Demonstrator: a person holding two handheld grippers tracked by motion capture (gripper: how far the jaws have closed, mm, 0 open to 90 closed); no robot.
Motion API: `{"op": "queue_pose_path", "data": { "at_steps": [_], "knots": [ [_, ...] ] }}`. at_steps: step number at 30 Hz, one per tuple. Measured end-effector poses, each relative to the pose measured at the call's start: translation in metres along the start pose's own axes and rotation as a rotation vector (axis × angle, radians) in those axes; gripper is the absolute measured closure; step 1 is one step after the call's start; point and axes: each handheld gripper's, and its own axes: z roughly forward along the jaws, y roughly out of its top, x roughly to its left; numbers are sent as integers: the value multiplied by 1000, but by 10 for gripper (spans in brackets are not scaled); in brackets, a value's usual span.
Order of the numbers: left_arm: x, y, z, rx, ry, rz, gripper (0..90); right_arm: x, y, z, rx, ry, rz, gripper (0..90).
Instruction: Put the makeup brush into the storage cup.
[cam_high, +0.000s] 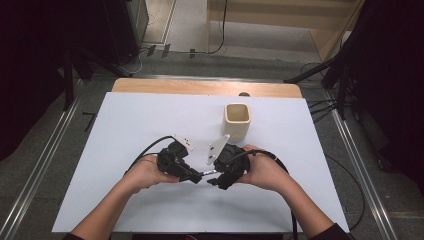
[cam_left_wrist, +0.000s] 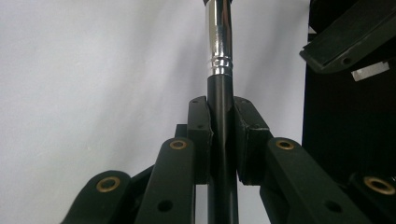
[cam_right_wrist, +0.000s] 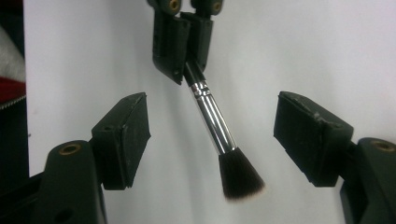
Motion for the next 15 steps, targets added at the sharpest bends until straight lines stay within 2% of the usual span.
{"op": "queue_pose_path", "data": {
  "at_steps": [1,2,4,7,15],
  "knots": [
    [-1,0,0,-2,8,0,796,0,-1,-1,-13,-8,18,277],
    [-2,-1,-1,-16,12,-9,796,0,-4,-3,-29,-15,56,275],
    [-2,-2,-1,-33,22,-17,795,-1,-7,-4,-56,-22,83,274],
    [-2,-5,-2,-55,40,-32,795,-1,-13,-5,-85,-31,103,276],
    [1,-12,-5,-110,49,-71,794,2,-21,-7,-132,-38,177,274]
  ]
}}
